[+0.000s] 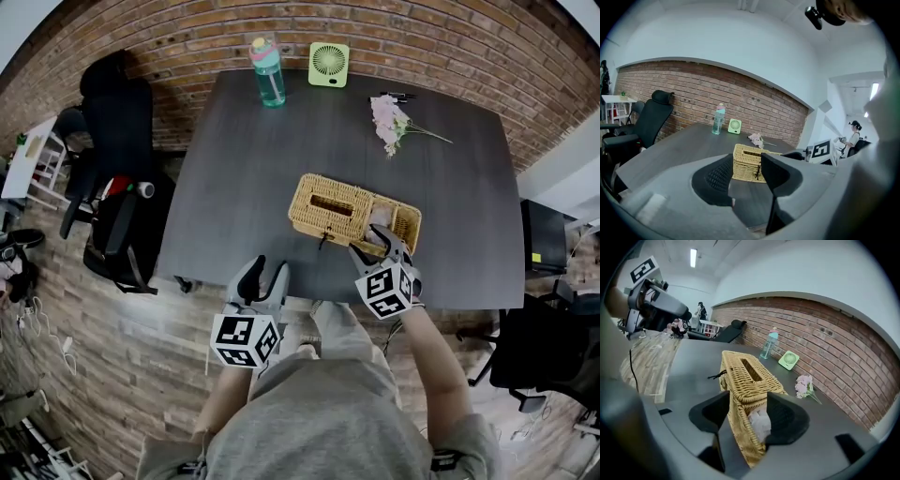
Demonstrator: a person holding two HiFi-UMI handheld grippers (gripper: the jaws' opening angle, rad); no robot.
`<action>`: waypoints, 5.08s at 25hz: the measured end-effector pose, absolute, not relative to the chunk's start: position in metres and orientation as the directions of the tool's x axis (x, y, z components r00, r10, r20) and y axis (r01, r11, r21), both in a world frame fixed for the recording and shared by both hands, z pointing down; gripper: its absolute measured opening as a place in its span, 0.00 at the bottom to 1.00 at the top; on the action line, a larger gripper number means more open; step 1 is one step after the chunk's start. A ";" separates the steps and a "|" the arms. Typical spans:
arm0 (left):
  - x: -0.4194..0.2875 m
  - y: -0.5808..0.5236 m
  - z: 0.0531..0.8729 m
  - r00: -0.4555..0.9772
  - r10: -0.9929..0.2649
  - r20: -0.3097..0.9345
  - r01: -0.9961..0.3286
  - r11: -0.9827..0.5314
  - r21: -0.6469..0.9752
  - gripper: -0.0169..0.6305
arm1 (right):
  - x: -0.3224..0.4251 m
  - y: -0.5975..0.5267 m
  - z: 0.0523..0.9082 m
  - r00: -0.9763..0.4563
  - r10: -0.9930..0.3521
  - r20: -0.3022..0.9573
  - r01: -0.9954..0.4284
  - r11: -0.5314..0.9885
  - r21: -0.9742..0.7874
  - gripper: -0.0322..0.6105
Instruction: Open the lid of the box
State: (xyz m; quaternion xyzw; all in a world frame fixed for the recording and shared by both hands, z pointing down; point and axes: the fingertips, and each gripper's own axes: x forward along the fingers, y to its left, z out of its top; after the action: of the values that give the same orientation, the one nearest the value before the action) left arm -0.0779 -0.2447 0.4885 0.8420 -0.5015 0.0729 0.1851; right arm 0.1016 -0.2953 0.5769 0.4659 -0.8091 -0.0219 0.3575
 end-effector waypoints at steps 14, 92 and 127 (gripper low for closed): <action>-0.071 -0.239 0.487 0.497 -0.813 0.304 -0.866 -0.439 0.241 0.32 | 0.104 -0.301 0.581 -0.286 -0.765 0.577 -0.718 0.570 0.400 0.44; -0.034 -0.318 0.453 0.434 -0.855 0.284 -0.894 -0.370 0.252 0.28 | 0.162 -0.447 0.478 -0.402 -0.814 0.420 -0.804 0.533 0.263 0.15; -0.034 -0.338 0.463 0.404 -0.856 0.322 -0.909 -0.337 0.243 0.28 | 0.191 -0.505 0.542 -0.391 -0.780 0.489 -0.890 0.456 0.016 0.16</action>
State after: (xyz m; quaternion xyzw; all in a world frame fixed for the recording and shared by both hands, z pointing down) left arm -0.0335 -0.3384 0.4630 0.8149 -0.5417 0.0682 0.1947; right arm 0.1908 -0.5045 0.5417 0.5063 -0.8245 0.1254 0.2196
